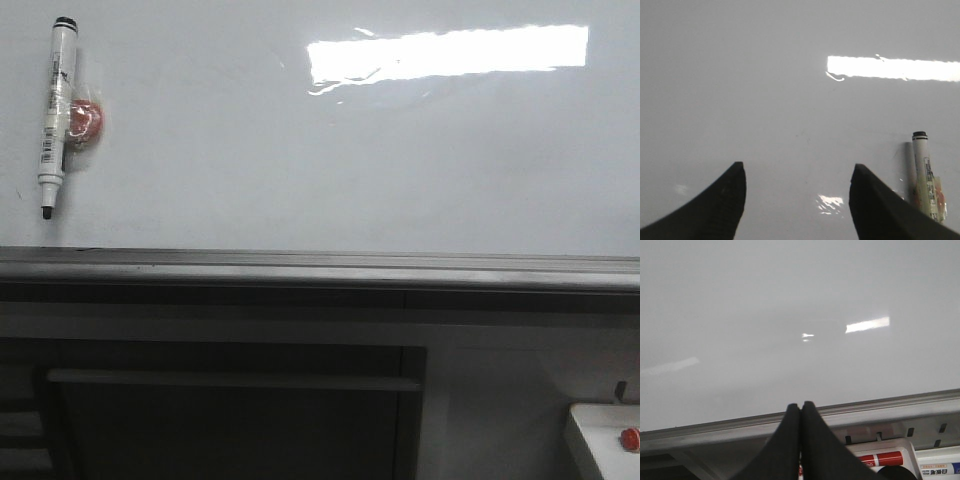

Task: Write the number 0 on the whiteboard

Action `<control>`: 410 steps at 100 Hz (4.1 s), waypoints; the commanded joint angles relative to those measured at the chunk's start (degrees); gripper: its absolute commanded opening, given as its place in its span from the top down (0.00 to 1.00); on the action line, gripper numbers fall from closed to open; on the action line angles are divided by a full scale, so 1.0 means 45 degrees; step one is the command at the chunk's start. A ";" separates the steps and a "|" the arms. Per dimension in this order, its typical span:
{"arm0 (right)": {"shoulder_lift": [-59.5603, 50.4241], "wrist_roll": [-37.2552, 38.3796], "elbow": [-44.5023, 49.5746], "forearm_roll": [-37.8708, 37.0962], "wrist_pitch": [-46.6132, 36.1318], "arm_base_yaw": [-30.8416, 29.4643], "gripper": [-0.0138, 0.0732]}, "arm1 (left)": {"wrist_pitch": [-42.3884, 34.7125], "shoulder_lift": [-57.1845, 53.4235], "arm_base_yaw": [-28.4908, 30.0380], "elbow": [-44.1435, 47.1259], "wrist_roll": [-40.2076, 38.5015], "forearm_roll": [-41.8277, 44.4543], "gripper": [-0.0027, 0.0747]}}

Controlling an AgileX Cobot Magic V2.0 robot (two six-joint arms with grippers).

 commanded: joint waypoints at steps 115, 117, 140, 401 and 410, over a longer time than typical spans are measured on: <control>0.0231 -0.0090 -0.0462 0.0193 -0.1281 0.0011 0.92 | -0.9696 1.2760 -0.7154 -0.1579 -0.0093 -0.2691 0.50; 0.0231 -0.0090 -0.0462 0.0193 -0.1281 0.0011 0.92 | -0.9646 1.2797 -0.7154 -0.1579 -0.0093 -0.2691 0.53; 0.0231 -0.0090 -0.0462 0.0677 -0.1143 0.0041 0.92 | -0.8927 1.2828 -0.7154 -0.1579 -0.0093 -0.2542 0.99; 0.9710 -0.7106 -0.8228 0.3104 -0.1074 1.1210 0.92 | -0.6307 0.4746 -0.7125 -0.1596 -0.0699 0.7880 0.64; 0.9710 -0.7106 -0.8228 0.3104 -0.1074 1.1210 0.92 | -0.5184 0.3471 -0.7125 -0.1596 -0.0699 0.6919 0.94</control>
